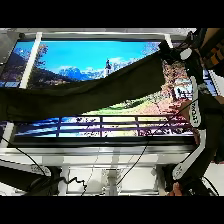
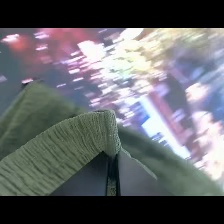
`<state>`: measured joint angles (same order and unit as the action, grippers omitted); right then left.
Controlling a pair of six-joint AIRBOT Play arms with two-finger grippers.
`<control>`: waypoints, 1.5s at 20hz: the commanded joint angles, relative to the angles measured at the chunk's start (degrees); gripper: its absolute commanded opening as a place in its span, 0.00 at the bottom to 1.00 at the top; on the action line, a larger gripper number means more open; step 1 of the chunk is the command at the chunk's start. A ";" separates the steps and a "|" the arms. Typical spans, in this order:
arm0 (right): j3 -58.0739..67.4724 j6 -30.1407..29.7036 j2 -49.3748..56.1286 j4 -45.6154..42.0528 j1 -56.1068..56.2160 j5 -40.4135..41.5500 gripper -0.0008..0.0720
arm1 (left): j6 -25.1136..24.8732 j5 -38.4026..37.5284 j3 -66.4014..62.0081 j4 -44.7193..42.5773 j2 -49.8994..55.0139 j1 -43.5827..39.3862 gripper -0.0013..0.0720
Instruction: Fold the clothes and pants, and hang the long-sleeved shirts on hangers.
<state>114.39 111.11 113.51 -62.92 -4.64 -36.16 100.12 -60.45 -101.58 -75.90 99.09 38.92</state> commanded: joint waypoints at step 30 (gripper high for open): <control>0.07 -13.49 -7.93 -3.28 0.28 -17.11 0.97 | -42.51 15.80 57.09 44.89 -26.08 30.67 0.97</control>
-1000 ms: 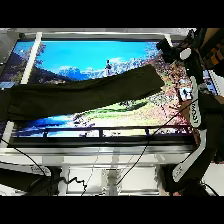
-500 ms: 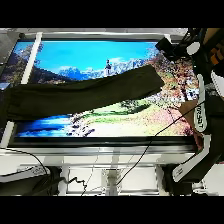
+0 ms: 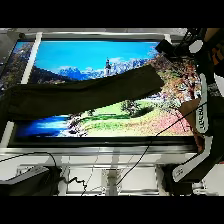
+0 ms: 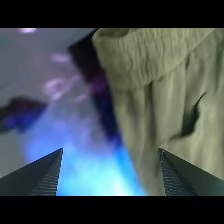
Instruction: Fold the clothes and pants, and hang the long-sleeved shirts on hangers.
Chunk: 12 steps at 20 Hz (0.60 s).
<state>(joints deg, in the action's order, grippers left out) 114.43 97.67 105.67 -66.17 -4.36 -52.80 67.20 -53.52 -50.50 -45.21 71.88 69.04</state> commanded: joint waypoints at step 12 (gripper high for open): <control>0.02 -2.60 -0.79 5.14 0.15 -1.64 0.97 | -31.39 23.08 0.63 32.44 16.79 -13.73 0.96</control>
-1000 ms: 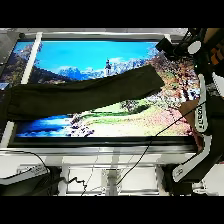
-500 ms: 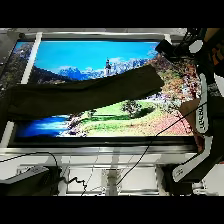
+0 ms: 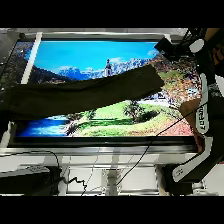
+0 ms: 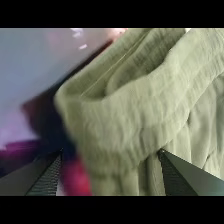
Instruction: Fold the clothes and pants, and hang the long-sleeved shirts on hangers.
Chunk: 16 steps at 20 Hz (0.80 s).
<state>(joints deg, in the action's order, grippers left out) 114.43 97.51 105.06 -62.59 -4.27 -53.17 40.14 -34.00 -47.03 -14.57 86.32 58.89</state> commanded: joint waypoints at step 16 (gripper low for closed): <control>0.02 -17.66 -0.17 1.29 16.57 -13.03 0.32 | -4.85 6.05 -12.22 -0.48 -2.03 -13.70 0.07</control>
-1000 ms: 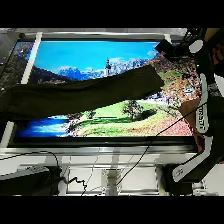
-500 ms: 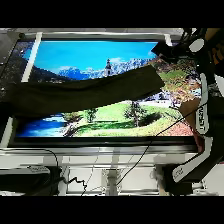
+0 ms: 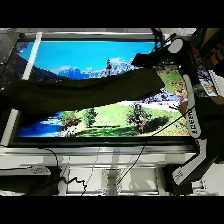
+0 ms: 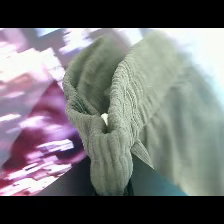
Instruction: Fold the clothes and pants, and hang the long-sleeved shirts on hangers.
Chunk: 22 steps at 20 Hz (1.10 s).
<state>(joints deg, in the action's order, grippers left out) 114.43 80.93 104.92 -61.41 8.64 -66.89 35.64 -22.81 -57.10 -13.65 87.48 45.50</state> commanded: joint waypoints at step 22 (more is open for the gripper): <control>3.63 9.70 20.98 13.81 38.86 36.09 0.02 | 7.26 -15.23 -7.02 0.70 -29.42 -30.34 0.07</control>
<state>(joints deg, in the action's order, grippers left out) 117.14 90.32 123.98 -50.59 43.77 -33.23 42.04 -38.00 -64.12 -13.13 57.43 18.26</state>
